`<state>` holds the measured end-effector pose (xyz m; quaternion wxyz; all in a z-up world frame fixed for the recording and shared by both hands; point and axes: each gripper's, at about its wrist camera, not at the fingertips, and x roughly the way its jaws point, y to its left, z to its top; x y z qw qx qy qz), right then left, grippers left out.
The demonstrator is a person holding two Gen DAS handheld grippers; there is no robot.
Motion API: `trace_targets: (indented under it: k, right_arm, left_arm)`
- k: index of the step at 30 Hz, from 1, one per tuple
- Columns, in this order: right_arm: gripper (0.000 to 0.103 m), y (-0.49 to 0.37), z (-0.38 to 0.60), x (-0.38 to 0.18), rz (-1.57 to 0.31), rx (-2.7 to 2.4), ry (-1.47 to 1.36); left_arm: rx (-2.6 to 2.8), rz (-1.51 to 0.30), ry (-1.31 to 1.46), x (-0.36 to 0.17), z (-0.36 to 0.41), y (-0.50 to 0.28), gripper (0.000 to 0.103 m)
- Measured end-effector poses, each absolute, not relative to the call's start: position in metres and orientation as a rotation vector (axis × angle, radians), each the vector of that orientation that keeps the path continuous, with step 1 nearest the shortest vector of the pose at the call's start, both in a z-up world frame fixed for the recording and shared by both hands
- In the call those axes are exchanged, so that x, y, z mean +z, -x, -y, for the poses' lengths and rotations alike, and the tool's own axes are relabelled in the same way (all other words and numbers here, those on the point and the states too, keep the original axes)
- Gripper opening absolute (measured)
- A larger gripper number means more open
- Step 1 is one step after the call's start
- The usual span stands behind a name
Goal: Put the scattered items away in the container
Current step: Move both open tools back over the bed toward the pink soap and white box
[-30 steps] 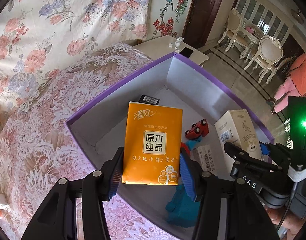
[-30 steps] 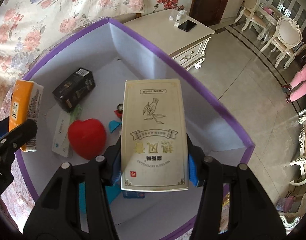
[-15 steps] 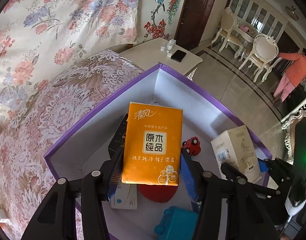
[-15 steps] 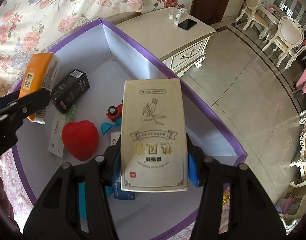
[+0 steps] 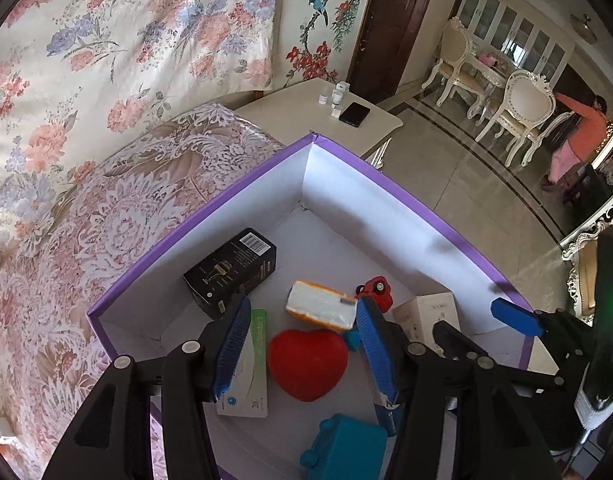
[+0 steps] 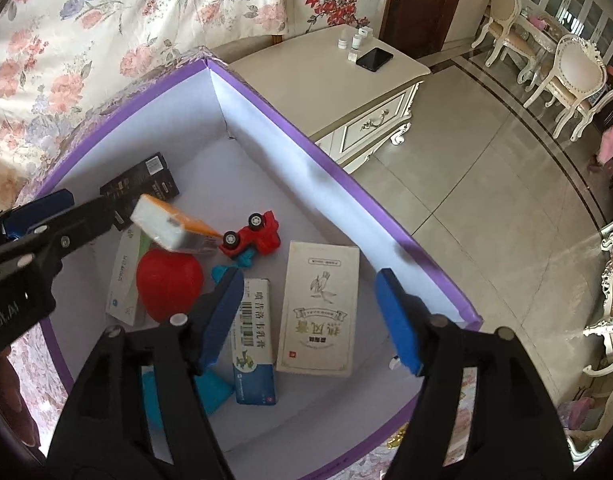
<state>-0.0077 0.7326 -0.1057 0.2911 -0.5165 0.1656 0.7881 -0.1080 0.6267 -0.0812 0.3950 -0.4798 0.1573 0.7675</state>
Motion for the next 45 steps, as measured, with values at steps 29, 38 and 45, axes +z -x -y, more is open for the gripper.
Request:
trace_targets:
  k: [29,38,45]
  right_arm:
    - [0.071,0.012,-0.668,-0.078,-0.393,2.238,1.293]
    - [0.072,0.014,-0.66,-0.073,-0.365,2.26,1.298]
    - [0.072,0.023,-0.64,-0.065,-0.327,2.306,1.303]
  left_arm:
    - [2.01,-0.316,1.195,-0.057,-0.566,0.094,0.056]
    - [2.034,-0.283,1.197,-0.054,-0.549,0.093,0.056]
    - [2.075,-0.238,1.201,-0.048,-0.523,0.098,0.056]
